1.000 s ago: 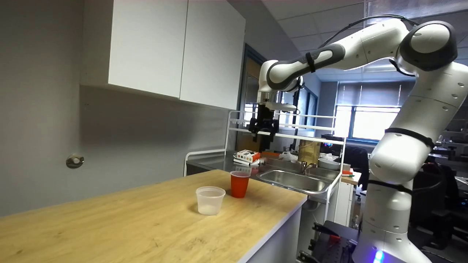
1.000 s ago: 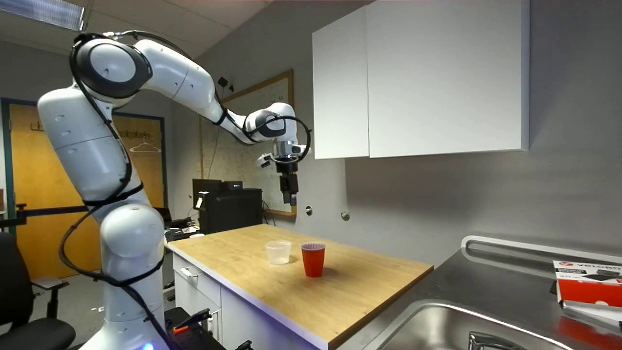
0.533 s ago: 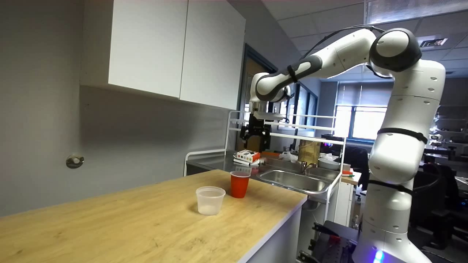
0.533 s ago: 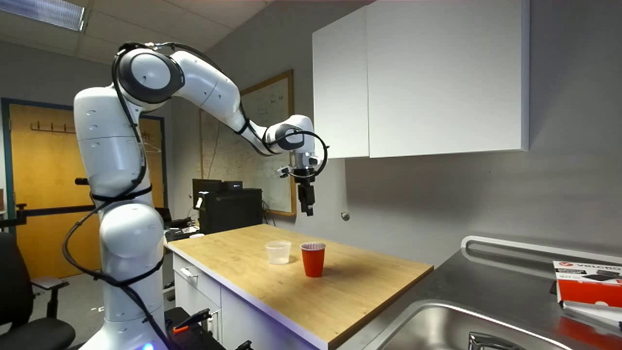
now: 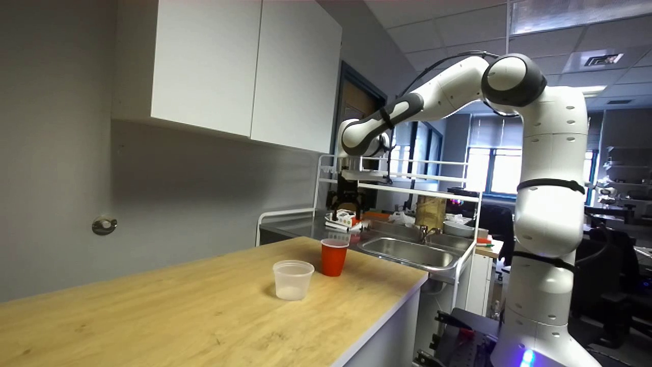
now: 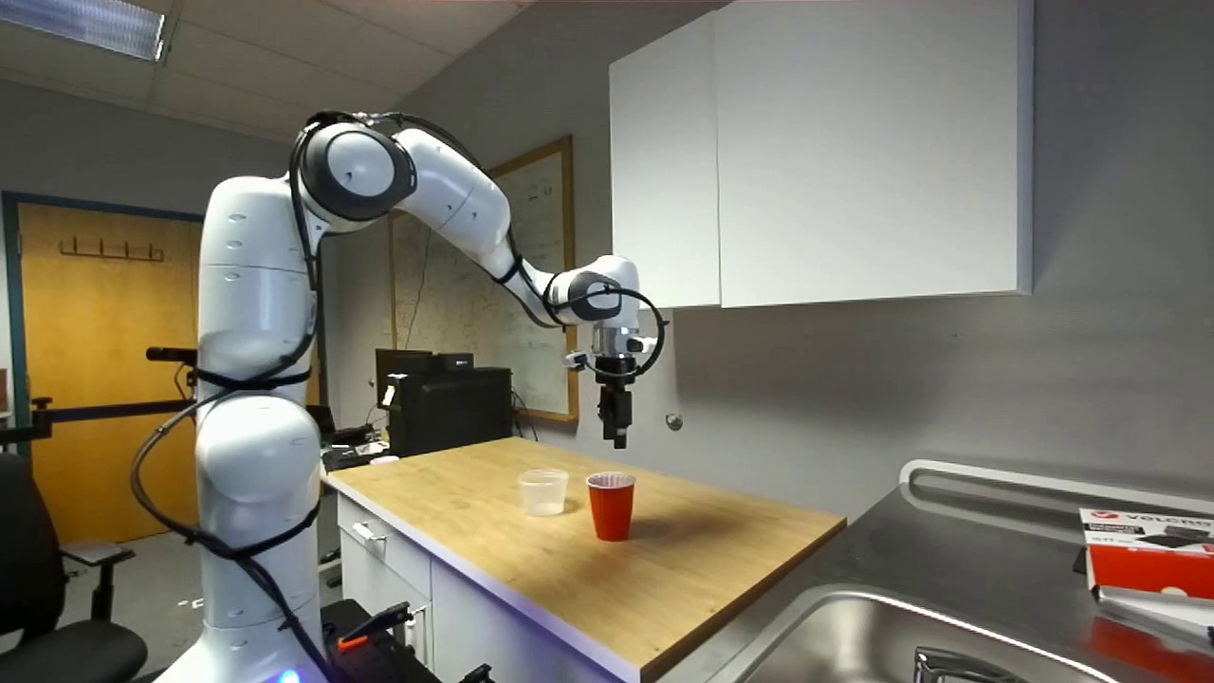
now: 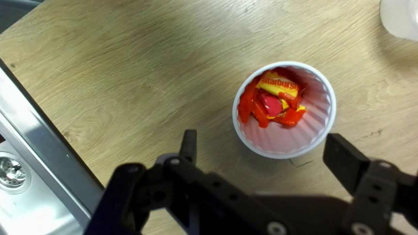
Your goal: Pour the contents of the cup into the bowl
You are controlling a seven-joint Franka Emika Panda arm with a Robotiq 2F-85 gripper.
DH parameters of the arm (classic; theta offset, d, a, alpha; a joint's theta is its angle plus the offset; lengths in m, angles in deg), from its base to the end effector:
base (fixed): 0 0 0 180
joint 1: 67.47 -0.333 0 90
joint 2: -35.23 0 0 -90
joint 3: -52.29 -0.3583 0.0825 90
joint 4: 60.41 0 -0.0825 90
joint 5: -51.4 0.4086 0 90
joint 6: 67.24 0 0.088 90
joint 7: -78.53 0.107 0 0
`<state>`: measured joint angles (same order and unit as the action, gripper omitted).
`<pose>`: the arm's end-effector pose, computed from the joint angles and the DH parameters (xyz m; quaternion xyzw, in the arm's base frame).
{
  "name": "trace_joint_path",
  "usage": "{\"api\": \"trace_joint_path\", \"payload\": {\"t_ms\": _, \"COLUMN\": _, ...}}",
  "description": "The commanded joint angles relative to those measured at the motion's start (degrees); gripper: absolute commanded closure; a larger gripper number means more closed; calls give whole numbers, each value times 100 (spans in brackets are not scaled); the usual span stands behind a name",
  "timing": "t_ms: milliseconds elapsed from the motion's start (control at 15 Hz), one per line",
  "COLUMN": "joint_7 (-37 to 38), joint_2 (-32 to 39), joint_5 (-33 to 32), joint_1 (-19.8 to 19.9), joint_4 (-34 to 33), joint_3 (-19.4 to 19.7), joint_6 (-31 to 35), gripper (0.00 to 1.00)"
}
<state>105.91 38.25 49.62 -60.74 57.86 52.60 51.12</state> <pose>0.5712 -0.0721 0.4334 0.9571 -0.2884 -0.0228 0.0179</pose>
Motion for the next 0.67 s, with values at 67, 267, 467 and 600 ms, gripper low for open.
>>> {"api": "trace_joint_path", "payload": {"t_ms": 67, "joint_7": -151, "joint_2": 584, "joint_5": 321, "joint_1": -152, "joint_4": -496, "joint_3": 184, "joint_6": -261, "gripper": 0}}
{"api": "trace_joint_path", "payload": {"t_ms": 267, "joint_7": -249, "joint_2": 801, "joint_5": 520, "joint_1": -156, "joint_4": -513, "joint_3": 242, "joint_6": -256, "gripper": 0}}
{"api": "trace_joint_path", "payload": {"t_ms": 467, "joint_7": -361, "joint_2": 943, "joint_5": 736, "joint_1": -127, "joint_4": -476, "joint_3": 305, "joint_6": -221, "gripper": 0}}
{"api": "trace_joint_path", "payload": {"t_ms": 600, "joint_7": -441, "joint_2": 1027, "joint_5": 878, "joint_1": -102, "joint_4": -466, "joint_3": 357, "joint_6": -204, "gripper": 0}}
